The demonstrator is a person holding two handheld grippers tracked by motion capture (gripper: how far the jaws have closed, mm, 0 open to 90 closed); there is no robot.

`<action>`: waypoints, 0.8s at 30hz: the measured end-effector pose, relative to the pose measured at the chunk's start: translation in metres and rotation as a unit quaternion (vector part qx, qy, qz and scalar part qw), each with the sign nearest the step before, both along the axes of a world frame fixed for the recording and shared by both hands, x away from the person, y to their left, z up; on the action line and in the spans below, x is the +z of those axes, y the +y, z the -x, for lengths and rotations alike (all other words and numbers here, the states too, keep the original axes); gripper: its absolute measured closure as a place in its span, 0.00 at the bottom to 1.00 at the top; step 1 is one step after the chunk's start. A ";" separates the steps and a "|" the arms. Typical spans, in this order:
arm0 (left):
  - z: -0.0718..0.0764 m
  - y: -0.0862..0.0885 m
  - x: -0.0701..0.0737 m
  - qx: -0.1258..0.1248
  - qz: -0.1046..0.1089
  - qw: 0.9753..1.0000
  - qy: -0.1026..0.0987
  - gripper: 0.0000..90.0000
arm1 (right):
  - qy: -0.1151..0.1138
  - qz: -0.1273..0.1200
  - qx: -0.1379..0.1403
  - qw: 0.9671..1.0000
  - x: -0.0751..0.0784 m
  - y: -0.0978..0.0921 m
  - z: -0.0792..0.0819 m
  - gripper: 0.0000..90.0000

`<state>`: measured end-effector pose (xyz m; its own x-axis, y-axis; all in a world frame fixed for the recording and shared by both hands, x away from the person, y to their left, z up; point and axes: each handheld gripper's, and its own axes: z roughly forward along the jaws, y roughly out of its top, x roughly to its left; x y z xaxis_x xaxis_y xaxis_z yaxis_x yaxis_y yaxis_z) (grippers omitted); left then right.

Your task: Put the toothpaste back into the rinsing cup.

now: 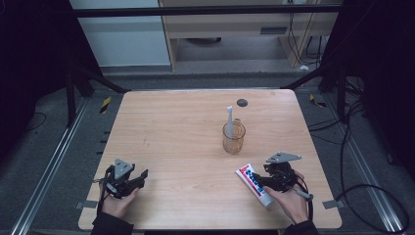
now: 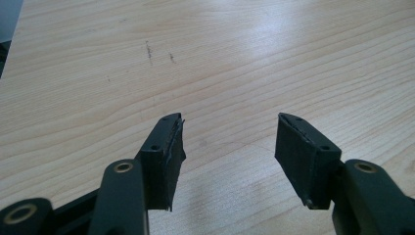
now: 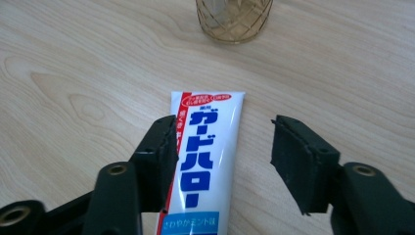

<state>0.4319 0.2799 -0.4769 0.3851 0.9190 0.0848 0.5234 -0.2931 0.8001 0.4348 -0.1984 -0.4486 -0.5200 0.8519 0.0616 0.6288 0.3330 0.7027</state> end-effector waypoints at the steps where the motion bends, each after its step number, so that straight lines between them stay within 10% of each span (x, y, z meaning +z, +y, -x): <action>1: 0.000 0.000 0.000 0.001 -0.001 1.000 0.001 0.47 | 0.004 0.004 0.000 1.000 0.000 0.000 0.000 0.45; 24: -0.001 0.002 -0.001 0.001 -0.003 1.000 0.004 0.45 | 0.081 0.060 0.017 0.995 -0.008 0.013 0.000 0.32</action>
